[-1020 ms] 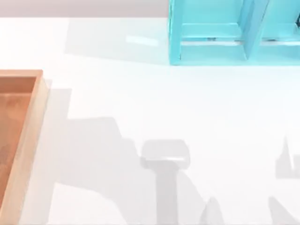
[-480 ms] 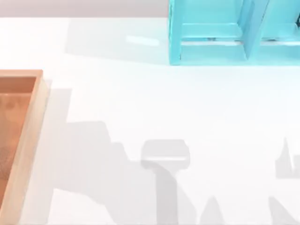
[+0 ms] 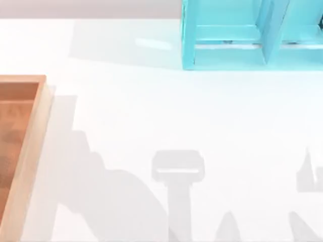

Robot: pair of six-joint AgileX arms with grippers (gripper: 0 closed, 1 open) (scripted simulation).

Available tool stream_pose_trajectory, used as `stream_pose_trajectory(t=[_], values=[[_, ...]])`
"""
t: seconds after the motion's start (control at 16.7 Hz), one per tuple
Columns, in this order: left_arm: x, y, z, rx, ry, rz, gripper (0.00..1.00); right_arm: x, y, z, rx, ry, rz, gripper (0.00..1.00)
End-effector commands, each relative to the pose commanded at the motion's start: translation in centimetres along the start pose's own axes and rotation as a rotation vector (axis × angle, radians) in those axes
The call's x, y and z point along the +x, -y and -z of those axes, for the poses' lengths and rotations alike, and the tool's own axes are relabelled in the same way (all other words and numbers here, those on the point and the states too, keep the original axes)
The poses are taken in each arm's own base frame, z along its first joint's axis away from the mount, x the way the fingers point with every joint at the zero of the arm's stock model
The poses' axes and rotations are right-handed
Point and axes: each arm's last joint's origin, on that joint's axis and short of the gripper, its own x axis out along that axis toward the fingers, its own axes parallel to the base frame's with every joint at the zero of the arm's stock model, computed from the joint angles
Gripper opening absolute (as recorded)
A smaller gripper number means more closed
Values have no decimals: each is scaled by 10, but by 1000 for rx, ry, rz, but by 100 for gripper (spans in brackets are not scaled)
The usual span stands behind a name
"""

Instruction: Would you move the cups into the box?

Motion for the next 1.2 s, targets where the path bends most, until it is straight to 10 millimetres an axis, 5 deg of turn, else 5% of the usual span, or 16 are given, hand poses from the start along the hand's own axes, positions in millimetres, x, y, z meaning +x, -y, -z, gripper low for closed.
stream_pose_trajectory(t=[0.24, 1.02, 1.2], values=[[1, 0, 0, 0, 0, 0, 0, 0, 0, 0, 0, 0, 0, 100], [1, 0, 0, 0, 0, 0, 98, 0, 0, 0, 0, 0, 0, 100], [1, 0, 0, 0, 0, 0, 100, 0, 0, 0, 0, 0, 0, 100]])
